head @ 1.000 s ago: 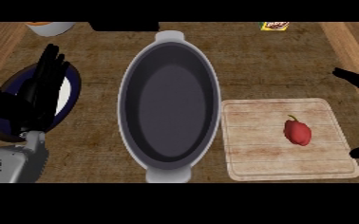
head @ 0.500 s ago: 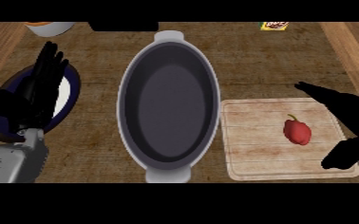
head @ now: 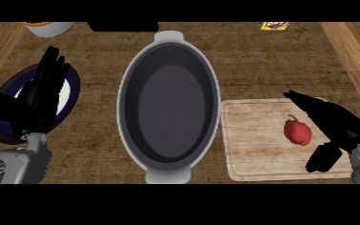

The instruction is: Pick the bell pepper from the cutting board and place it in the pot

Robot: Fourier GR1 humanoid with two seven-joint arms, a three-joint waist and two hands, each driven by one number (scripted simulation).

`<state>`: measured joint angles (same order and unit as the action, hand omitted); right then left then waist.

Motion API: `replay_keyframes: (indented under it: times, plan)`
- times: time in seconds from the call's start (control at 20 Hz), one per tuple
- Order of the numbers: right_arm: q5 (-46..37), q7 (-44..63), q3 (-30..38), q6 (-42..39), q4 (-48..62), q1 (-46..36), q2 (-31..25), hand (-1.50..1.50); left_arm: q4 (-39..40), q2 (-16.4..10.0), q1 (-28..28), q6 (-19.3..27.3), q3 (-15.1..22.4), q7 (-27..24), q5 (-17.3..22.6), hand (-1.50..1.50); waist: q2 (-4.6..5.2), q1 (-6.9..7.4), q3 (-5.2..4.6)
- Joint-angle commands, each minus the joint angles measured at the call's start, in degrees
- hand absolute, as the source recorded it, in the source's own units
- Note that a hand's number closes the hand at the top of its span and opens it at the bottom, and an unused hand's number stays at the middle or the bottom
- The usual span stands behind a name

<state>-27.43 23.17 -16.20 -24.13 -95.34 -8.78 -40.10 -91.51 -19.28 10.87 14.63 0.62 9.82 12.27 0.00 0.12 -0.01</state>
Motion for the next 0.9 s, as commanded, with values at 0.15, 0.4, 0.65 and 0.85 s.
replay_keyframes:
  times: [0.15,0.4,0.65,0.85]
  plan:
    - [-6.99,-1.12,1.76,-1.56,5.11,-1.99,4.70,-1.50,-4.95,-0.81,0.92,-1.06,-1.79,6.45,-2.00,0.00,-0.02,0.07,0.02]
    - [-11.81,-2.19,2.40,-2.19,4.95,-0.57,8.44,-1.50,-1.97,3.09,1.75,-1.38,-2.05,3.52,-3.91,0.00,-0.02,-0.09,0.01]
    - [-15.23,-6.42,5.59,-1.61,7.64,0.44,9.27,-1.50,-0.04,2.01,1.60,-5.15,-6.52,2.52,-2.37,0.00,-0.02,-0.15,0.00]
    - [-18.69,-12.51,6.88,1.50,16.99,-0.64,8.83,-1.50,-4.28,4.22,-2.75,-4.89,-4.17,2.30,-4.23,0.00,0.00,0.03,0.01]
